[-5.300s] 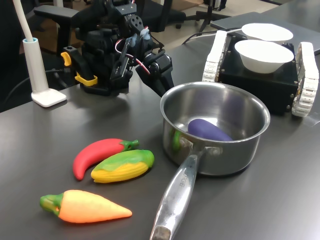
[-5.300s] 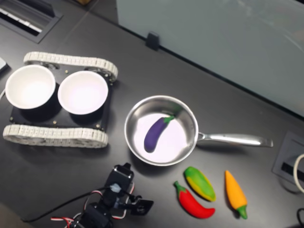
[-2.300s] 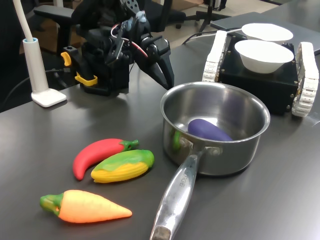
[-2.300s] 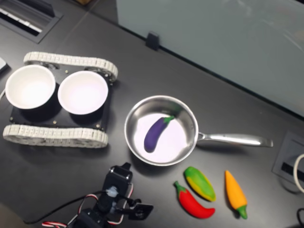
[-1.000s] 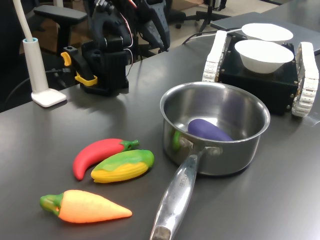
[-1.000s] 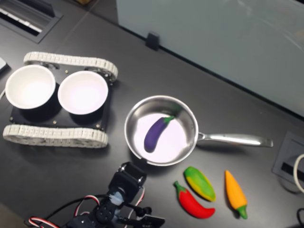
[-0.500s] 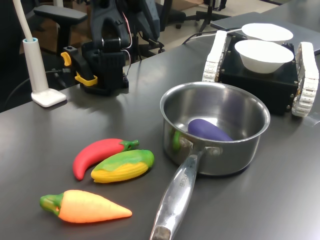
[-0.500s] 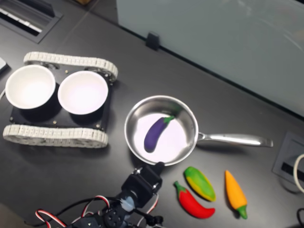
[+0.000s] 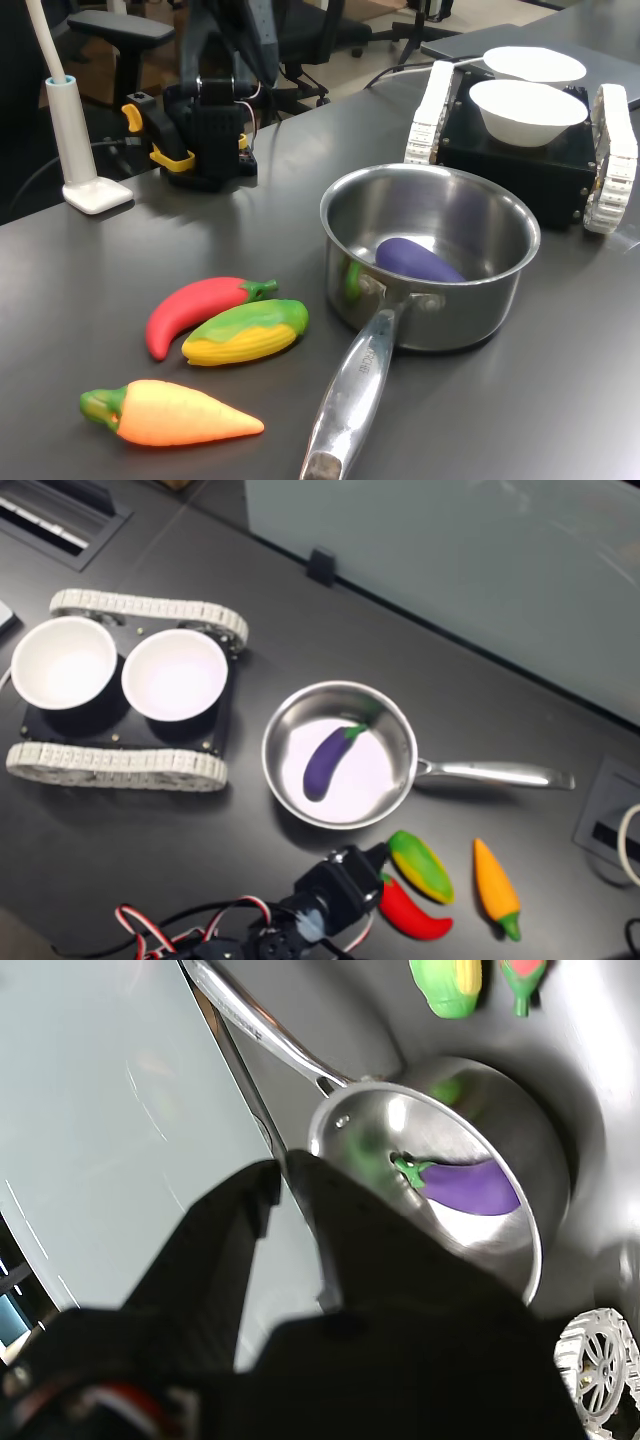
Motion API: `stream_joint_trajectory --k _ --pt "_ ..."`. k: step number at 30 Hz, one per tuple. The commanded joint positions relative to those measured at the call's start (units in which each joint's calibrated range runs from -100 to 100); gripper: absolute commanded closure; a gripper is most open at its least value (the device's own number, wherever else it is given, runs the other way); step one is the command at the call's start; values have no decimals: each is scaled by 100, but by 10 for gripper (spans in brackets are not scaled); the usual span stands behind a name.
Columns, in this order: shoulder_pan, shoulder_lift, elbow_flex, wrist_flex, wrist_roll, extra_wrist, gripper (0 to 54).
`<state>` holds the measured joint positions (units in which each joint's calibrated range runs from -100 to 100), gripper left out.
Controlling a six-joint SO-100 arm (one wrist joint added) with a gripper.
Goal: Pick up the carrot and place them in the pan
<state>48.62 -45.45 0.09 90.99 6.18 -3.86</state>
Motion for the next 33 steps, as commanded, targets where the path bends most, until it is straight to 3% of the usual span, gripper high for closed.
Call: stream_joint_trajectory --k 1,22,33 --pt "218 231 -577 -481 -5 -85 519" --pt "894 1184 -931 -1223 10 -68 513" --pt "998 1774 -1286 -1308 59 -60 497"
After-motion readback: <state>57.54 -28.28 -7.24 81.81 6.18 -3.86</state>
